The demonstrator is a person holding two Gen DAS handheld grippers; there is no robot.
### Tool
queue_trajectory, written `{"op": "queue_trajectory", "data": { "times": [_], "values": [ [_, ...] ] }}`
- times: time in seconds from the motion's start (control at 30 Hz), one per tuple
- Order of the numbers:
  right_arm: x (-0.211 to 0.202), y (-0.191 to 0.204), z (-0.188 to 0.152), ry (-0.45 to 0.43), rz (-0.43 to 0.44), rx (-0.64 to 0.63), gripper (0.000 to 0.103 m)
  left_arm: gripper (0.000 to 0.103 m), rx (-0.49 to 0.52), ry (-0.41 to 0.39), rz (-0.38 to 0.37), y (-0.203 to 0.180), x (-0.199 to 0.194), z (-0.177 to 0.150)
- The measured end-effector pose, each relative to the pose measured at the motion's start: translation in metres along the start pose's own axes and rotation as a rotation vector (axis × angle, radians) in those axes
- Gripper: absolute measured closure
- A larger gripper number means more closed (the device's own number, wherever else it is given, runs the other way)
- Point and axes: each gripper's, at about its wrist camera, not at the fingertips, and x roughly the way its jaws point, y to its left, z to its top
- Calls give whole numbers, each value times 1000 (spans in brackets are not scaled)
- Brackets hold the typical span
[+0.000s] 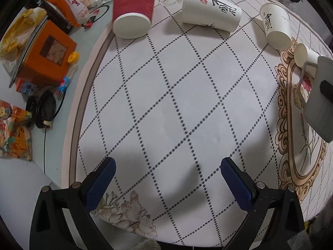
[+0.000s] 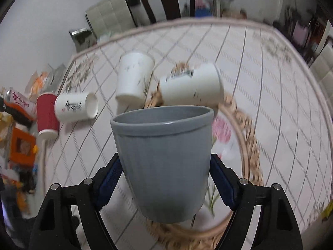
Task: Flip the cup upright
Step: 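Lower the grey cup upright onto the floral medallion and open the right tool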
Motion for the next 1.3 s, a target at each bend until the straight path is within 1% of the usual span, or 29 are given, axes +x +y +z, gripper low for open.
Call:
{"op": "queue_trajectory", "data": {
  "times": [0.1,0.13,0.17,0.23,0.3,0.47,0.57,0.7,0.8,0.9,0.97,1.03,1.1,1.2,1.3],
  "values": [
    [5,6,-14,-76,-27,-45,19,0,15,-3,-2,-6,2,1],
    [6,6,-20,-94,-22,-50,19,0,19,-4,-3,-6,3,1],
    [6,5,-25,-100,-21,-51,19,0,24,-6,-3,-8,4,1],
    [0,4,-35,-142,-15,-58,19,0,33,-9,-3,-11,4,-2],
    [-4,0,-43,-154,-6,-52,19,0,43,-12,-3,-11,5,-4],
    [-7,1,-63,-136,-5,-68,18,0,64,-42,2,-15,-6,-15],
    [-6,-1,-76,-96,-7,-69,18,0,78,-65,1,-17,-15,-21],
    [-12,-2,-89,-81,-37,-58,18,0,91,-94,-6,-17,-26,-29],
    [-23,-4,-97,-78,-67,-50,12,0,98,-117,-5,-14,-37,-35],
    [-38,-8,-104,-67,-108,-39,9,0,94,-140,-9,-10,-50,-40],
    [-52,-13,-107,-67,-124,-23,2,0,92,-163,-10,-10,-63,-47],
    [-71,-16,-109,-81,-183,-27,1,0,95,-190,-14,-10,-80,-54],
    [-91,-20,-110,-94,-221,-26,1,0,95,-212,-20,-10,-94,-60],
    [-127,-25,-110,-120,-258,-27,0,0,101,-253,-28,-11,-124,-74],
    [-167,-31,-111,-147,-270,-26,0,0,97,-307,-42,-14,-158,-92]
  ]
}}
